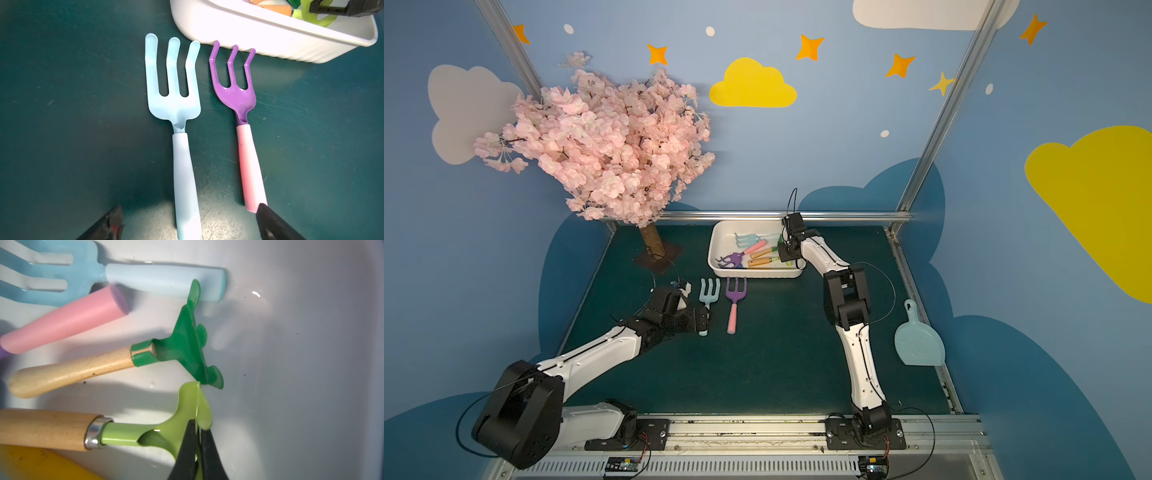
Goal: Take the hand rake out of the storage box
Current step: Pick up the rake from the storage box, then place the rake at the center of the board.
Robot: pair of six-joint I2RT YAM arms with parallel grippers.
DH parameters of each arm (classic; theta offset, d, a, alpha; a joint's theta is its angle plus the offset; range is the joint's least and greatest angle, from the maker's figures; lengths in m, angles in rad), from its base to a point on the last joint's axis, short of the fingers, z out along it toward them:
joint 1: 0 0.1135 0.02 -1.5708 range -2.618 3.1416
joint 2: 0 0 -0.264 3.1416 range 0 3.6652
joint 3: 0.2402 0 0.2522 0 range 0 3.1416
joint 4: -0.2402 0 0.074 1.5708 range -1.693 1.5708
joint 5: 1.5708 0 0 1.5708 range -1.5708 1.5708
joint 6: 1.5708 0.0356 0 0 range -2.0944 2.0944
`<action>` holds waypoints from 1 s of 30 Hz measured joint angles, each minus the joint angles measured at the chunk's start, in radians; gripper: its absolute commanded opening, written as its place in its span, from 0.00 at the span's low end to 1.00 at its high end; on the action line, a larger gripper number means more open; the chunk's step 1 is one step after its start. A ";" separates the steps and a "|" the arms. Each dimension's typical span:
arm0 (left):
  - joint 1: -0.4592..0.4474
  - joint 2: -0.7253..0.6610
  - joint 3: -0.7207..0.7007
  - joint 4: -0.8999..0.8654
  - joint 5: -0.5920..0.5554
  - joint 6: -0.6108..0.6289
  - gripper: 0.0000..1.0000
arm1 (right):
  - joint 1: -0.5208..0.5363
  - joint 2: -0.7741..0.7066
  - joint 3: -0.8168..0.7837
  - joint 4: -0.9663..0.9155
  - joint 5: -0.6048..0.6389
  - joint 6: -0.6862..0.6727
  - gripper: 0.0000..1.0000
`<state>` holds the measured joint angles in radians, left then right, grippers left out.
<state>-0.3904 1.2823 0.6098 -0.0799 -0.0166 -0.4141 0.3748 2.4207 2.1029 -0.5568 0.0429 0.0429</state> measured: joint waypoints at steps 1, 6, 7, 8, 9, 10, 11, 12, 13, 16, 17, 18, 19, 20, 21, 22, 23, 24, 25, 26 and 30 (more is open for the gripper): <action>0.000 -0.006 0.000 -0.001 0.000 0.000 1.00 | 0.000 -0.016 -0.003 0.000 0.002 0.000 0.00; 0.000 -0.043 0.005 -0.011 -0.001 0.000 1.00 | 0.000 -0.137 -0.048 0.005 0.009 0.000 0.00; 0.000 -0.054 0.005 -0.013 -0.001 0.000 1.00 | 0.000 -0.164 -0.062 0.010 0.009 0.000 0.00; 0.000 -0.064 0.005 -0.016 -0.001 0.000 1.00 | 0.000 -0.189 -0.079 0.015 0.009 0.001 0.00; 0.000 -0.077 0.005 -0.019 0.000 0.000 1.00 | -0.001 -0.218 -0.102 0.023 0.009 0.001 0.00; 0.000 -0.090 0.005 -0.021 0.000 0.000 1.00 | -0.002 -0.247 -0.127 0.029 0.009 0.001 0.00; 0.000 -0.104 0.005 -0.024 0.002 0.000 1.00 | -0.002 -0.274 -0.153 0.032 0.007 0.001 0.00; 0.000 -0.118 0.005 -0.026 0.005 0.001 1.00 | -0.002 -0.305 -0.187 0.032 0.002 0.000 0.00; 0.000 -0.133 0.005 -0.026 0.011 0.003 1.00 | -0.003 -0.335 -0.220 0.031 -0.007 -0.005 0.00; 0.001 -0.172 0.001 -0.014 0.057 0.005 1.00 | -0.006 -0.433 -0.346 0.027 -0.064 -0.055 0.00; 0.002 -0.186 -0.007 0.005 0.083 0.006 1.00 | -0.008 -0.478 -0.411 0.030 -0.100 -0.089 0.00; 0.002 -0.203 -0.021 0.031 0.113 0.006 1.00 | -0.010 -0.519 -0.473 0.029 -0.146 -0.131 0.00; 0.002 -0.214 -0.031 0.046 0.133 0.005 1.00 | -0.010 -0.554 -0.528 0.032 -0.187 -0.161 0.00; 0.002 -0.225 -0.040 0.057 0.156 0.005 1.00 | -0.006 -0.587 -0.586 0.032 -0.230 -0.195 0.00; 0.000 -0.232 -0.046 0.064 0.177 0.006 1.00 | -0.002 -0.611 -0.636 0.033 -0.265 -0.221 0.00; -0.004 -0.237 -0.049 0.067 0.193 0.007 1.00 | 0.003 -0.624 -0.670 0.033 -0.285 -0.239 0.00; -0.007 -0.243 -0.050 0.067 0.208 0.008 1.00 | 0.013 -0.636 -0.713 0.035 -0.303 -0.259 0.00; -0.013 -0.251 -0.050 0.068 0.218 0.011 1.00 | 0.022 -0.637 -0.744 0.035 -0.309 -0.275 0.00; -0.018 -0.259 -0.050 0.067 0.226 0.014 1.00 | 0.027 -0.637 -0.766 0.036 -0.310 -0.285 0.00; -0.027 -0.269 -0.050 0.067 0.232 0.020 1.00 | 0.035 -0.633 -0.790 0.034 -0.306 -0.292 0.00; -0.087 -0.280 -0.048 0.063 0.227 0.049 1.00 | 0.046 -0.608 -0.813 0.018 -0.262 -0.303 0.00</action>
<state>-0.4770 1.0023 0.5613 -0.0170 0.2108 -0.3653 0.4210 1.8126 1.2900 -0.5385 -0.2192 -0.2600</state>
